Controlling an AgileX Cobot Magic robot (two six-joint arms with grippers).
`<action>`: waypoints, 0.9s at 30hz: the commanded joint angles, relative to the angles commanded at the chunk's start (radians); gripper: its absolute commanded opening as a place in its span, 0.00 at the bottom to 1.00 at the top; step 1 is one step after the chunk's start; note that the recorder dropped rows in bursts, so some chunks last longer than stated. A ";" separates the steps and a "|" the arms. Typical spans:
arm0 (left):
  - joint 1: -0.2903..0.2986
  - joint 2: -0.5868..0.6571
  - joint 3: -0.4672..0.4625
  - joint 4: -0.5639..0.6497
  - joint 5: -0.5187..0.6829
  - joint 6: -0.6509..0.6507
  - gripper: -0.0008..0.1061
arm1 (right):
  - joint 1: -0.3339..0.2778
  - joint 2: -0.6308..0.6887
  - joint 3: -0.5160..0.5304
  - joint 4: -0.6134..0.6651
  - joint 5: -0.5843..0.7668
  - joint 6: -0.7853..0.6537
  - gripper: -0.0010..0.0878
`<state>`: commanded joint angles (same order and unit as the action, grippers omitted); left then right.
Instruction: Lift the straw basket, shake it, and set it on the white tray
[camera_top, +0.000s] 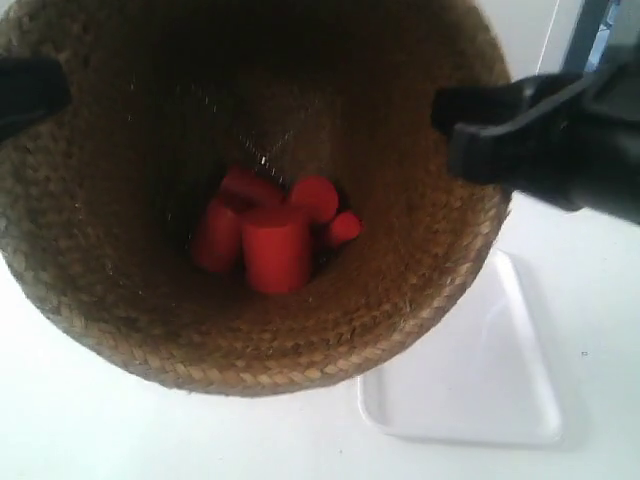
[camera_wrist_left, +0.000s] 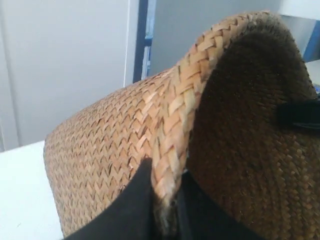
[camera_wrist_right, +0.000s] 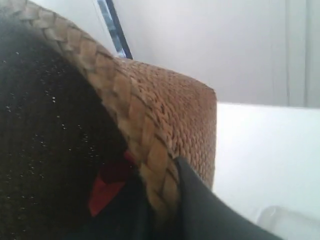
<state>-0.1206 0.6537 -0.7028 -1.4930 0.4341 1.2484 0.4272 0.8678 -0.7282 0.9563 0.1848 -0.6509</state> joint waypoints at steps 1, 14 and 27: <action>0.000 -0.027 -0.015 0.006 0.034 -0.014 0.01 | 0.004 -0.024 -0.016 0.000 0.045 -0.012 0.01; 0.000 -0.108 -0.038 0.121 0.001 -0.130 0.01 | 0.029 -0.054 -0.051 -0.011 0.031 -0.060 0.01; 0.000 -0.079 -0.036 0.163 0.031 -0.108 0.01 | 0.030 -0.054 0.034 -0.026 -0.079 -0.060 0.01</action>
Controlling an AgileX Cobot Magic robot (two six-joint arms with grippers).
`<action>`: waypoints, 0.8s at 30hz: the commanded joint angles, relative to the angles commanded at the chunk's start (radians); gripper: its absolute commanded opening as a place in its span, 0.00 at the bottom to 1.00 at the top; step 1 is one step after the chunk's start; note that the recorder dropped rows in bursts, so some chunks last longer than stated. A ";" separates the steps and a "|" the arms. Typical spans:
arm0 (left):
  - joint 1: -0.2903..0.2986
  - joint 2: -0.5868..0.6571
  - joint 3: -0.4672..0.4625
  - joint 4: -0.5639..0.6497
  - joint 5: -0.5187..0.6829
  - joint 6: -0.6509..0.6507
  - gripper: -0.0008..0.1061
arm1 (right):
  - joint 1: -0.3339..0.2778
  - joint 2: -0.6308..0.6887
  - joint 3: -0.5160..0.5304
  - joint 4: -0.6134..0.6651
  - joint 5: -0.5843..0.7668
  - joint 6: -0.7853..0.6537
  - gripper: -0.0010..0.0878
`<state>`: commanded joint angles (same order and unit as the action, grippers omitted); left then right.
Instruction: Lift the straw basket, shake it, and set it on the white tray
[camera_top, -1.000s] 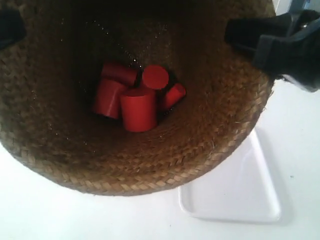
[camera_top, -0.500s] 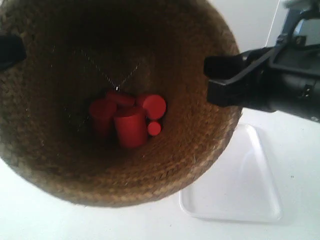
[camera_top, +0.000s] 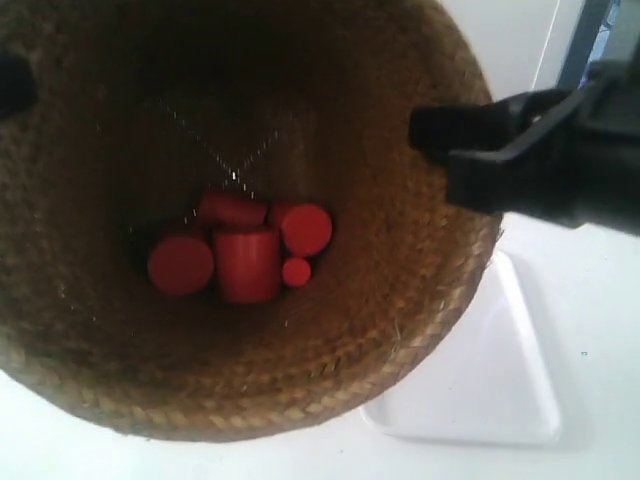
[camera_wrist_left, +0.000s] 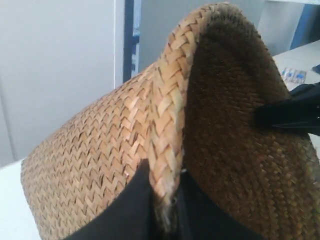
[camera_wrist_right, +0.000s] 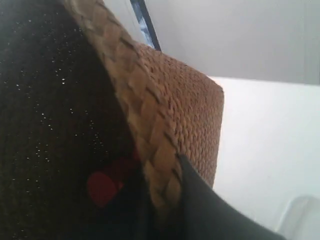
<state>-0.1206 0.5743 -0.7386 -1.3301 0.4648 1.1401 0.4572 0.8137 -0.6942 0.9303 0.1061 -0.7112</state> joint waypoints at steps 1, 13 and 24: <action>0.000 0.013 0.029 0.012 -0.041 -0.002 0.01 | 0.000 0.022 0.027 -0.002 -0.060 -0.009 0.01; 0.000 0.030 0.097 0.001 -0.116 -0.023 0.01 | 0.000 0.026 0.069 0.007 -0.045 0.000 0.01; 0.000 -0.013 0.033 0.060 -0.038 -0.071 0.01 | 0.000 0.021 0.068 -0.058 -0.026 0.045 0.01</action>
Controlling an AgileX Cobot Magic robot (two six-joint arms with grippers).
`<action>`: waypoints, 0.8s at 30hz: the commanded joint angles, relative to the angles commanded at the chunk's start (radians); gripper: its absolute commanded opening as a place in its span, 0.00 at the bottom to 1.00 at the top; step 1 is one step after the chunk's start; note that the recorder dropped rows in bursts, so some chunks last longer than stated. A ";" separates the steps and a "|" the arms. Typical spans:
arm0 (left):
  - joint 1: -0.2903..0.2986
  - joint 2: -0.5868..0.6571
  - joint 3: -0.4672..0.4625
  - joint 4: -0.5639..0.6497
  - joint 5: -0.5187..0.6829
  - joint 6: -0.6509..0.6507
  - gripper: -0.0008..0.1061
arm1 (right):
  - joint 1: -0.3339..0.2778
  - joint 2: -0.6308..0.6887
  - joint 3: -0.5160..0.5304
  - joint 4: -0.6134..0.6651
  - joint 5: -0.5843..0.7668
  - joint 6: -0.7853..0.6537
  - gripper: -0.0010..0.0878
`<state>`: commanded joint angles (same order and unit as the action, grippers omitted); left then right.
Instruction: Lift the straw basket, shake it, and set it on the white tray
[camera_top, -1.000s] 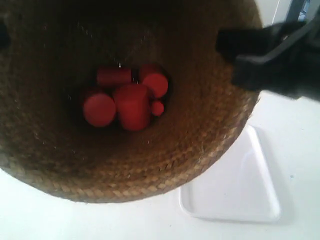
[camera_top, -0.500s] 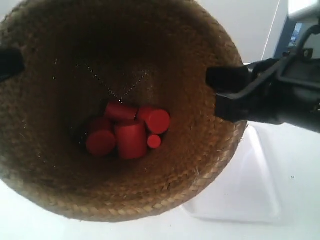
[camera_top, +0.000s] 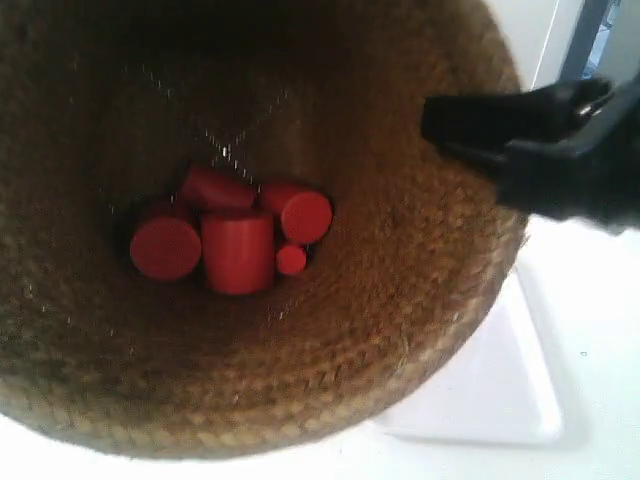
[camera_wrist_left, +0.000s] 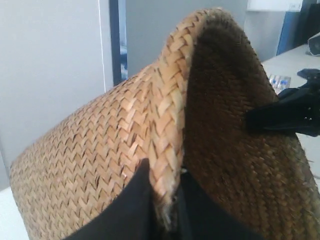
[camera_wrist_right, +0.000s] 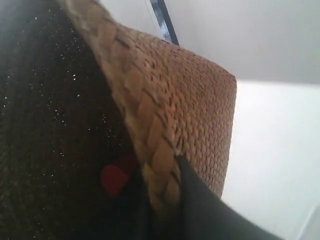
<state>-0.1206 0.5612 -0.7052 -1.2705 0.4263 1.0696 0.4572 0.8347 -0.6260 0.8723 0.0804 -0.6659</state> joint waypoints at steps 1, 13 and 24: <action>0.000 0.025 0.029 0.004 -0.027 0.002 0.01 | 0.000 0.040 0.028 0.008 -0.080 0.000 0.01; 0.000 0.029 0.018 0.024 0.014 -0.016 0.01 | 0.000 0.038 -0.029 -0.016 0.032 -0.004 0.01; 0.000 -0.005 -0.025 0.101 0.006 -0.068 0.01 | 0.000 -0.017 -0.089 -0.019 0.170 -0.011 0.01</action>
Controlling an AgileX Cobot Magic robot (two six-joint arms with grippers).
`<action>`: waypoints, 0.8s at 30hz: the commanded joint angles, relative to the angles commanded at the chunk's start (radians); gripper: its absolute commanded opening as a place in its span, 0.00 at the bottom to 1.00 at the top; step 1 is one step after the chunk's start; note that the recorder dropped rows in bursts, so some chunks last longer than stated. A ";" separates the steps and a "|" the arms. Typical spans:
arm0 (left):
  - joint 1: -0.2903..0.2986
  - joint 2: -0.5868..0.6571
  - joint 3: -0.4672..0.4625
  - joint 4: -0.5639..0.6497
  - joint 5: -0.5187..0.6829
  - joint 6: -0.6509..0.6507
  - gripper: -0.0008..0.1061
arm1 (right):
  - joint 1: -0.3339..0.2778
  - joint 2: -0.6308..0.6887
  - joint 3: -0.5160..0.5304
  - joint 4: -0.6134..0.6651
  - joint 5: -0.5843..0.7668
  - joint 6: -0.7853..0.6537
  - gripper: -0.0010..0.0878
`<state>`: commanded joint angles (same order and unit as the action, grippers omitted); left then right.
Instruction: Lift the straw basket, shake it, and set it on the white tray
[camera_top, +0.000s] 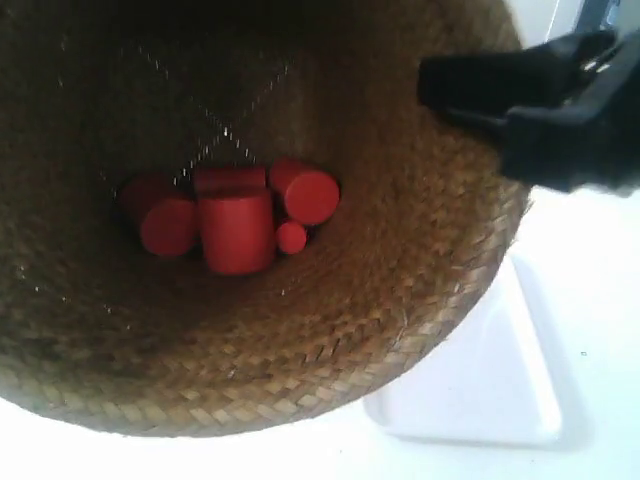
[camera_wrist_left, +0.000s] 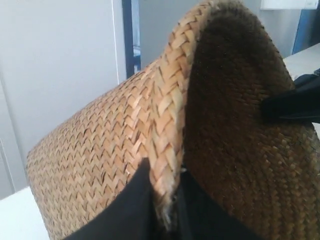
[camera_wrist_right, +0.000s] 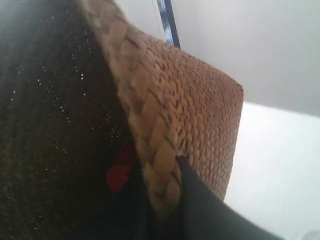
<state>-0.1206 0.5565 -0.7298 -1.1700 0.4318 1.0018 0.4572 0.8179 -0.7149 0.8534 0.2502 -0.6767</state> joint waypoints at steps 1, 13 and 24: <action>0.000 0.023 0.033 0.000 -0.020 -0.011 0.01 | 0.000 0.034 0.035 -0.001 -0.040 0.000 0.01; 0.000 0.012 0.043 0.018 0.011 -0.086 0.01 | 0.002 0.056 0.042 0.054 -0.133 0.009 0.01; 0.000 -0.040 -0.016 -0.089 -0.005 0.054 0.01 | 0.023 -0.059 -0.034 0.025 -0.058 0.068 0.01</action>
<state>-0.1206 0.5162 -0.7462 -1.2591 0.4270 1.0554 0.4799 0.7593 -0.7492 0.8785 0.1920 -0.6085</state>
